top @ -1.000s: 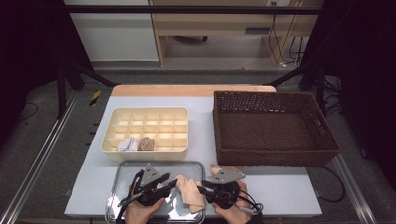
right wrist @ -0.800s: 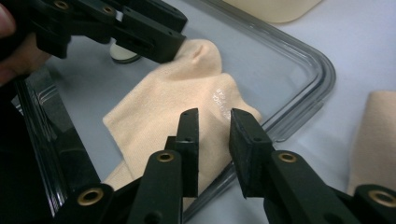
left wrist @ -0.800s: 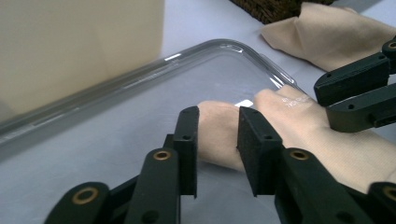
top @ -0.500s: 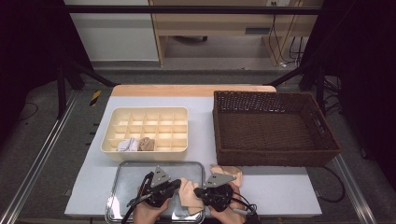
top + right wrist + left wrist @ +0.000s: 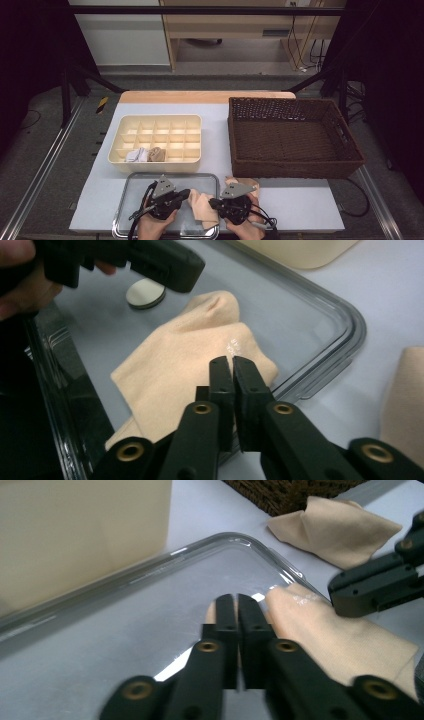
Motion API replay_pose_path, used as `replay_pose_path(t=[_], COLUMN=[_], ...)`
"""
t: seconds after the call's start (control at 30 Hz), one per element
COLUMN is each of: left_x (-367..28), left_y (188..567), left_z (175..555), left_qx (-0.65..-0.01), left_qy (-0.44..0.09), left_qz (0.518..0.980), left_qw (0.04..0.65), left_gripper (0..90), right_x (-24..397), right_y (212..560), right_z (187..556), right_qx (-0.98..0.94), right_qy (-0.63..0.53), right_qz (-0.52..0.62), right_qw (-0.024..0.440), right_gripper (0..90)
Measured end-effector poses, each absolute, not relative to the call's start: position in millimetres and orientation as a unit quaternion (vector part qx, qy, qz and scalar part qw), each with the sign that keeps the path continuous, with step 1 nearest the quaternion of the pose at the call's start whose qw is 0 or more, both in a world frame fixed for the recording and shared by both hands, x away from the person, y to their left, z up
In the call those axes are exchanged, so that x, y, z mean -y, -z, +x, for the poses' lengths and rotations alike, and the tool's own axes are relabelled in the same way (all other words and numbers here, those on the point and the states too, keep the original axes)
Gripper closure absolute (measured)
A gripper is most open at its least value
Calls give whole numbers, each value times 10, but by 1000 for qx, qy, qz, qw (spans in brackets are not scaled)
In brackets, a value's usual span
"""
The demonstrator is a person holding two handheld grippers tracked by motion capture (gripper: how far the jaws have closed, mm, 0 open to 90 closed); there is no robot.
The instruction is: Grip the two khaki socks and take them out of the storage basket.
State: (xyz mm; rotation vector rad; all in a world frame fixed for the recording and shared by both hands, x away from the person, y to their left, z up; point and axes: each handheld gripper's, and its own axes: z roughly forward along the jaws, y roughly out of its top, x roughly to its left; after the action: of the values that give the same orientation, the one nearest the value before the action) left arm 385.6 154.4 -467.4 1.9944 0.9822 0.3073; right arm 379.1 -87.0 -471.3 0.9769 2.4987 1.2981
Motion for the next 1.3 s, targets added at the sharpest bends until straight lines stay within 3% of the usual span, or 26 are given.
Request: replay_pose_path(t=[0.13, 0.23, 0.4, 0.53, 0.63, 0.97, 1.13, 1.3], left_x=[-1492, -1471, -1408, -1394, -1396, -1625, -1564, -1483], left_y=[4722, 4759, 4809, 4812, 4804, 4382, 4285, 4406], left_z=[3863, 3866, 3855, 3854, 3845, 3814, 3952, 4028], left_qx=[-401, -403, -395, -395, -398, -395, -382, -379], left_qy=[-119, -120, -127, -115, -114, -123, -146, -144], left_qz=[801, 804, 813, 814, 813, 787, 810, 822], left_qw=[428, 421, 408, 409, 410, 458, 421, 399], left_gripper=[671, 613, 647, 773, 804, 811, 809, 806], right_x=[912, 917, 877, 871, 849, 860, 807, 838], right_y=[4676, 4704, 4783, 4811, 4818, 4666, 4693, 4680], right_z=[3802, 3806, 3818, 3816, 3804, 3734, 3755, 3859], right_qx=[-827, -828, -836, -836, -841, -833, -835, -820], right_qy=[-442, -439, -427, -429, -425, -447, -446, -454], right_qz=[333, 335, 333, 330, 323, 316, 315, 337], right_qw=[96, 95, 89, 87, 84, 80, 72, 93], right_gripper=[780, 763, 777, 841, 897, 900, 900, 723])
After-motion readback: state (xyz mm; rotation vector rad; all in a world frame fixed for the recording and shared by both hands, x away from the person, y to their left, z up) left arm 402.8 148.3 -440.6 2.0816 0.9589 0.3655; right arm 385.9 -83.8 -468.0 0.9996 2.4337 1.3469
